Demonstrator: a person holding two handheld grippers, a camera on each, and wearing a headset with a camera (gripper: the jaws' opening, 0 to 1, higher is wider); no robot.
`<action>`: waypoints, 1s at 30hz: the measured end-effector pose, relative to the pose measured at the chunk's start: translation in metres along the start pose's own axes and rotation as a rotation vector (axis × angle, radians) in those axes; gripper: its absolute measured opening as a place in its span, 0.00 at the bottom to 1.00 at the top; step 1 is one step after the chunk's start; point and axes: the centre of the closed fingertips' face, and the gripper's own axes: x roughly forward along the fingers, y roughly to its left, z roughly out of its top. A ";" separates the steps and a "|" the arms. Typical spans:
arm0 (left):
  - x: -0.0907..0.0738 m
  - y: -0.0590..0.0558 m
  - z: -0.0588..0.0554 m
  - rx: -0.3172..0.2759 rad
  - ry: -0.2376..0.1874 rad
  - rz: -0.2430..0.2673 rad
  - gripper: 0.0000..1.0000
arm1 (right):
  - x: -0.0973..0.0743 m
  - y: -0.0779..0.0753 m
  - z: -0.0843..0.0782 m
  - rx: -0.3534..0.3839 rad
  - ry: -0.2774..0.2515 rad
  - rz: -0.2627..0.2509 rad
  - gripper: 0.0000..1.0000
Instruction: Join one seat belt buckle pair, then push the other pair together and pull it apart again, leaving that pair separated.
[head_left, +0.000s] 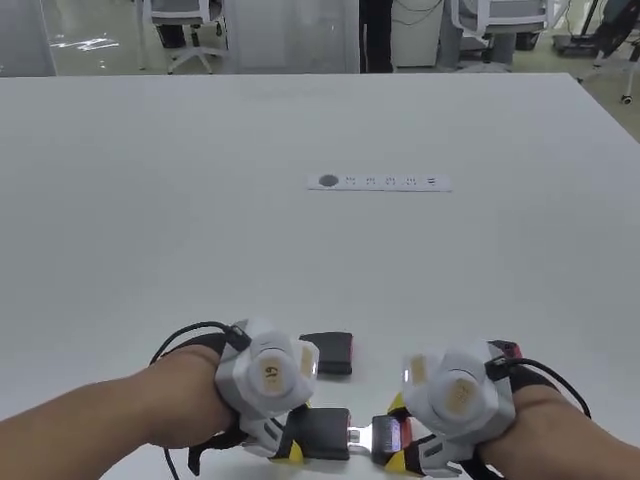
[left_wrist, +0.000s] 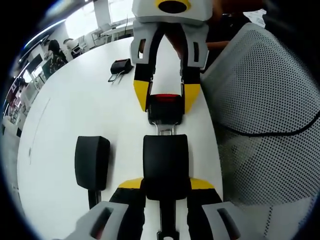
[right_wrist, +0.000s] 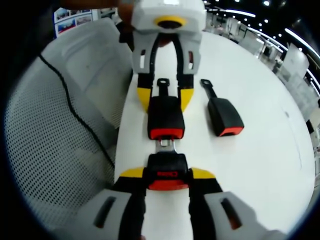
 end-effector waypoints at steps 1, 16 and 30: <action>0.000 0.000 0.000 -0.001 0.000 0.000 0.32 | 0.000 0.000 0.001 0.007 -0.005 0.000 0.31; 0.000 0.001 0.001 0.013 -0.027 -0.009 0.31 | 0.004 0.001 0.008 0.001 -0.013 0.012 0.28; 0.000 0.001 0.002 0.023 -0.030 -0.014 0.31 | 0.008 0.003 0.018 0.022 -0.035 -0.007 0.28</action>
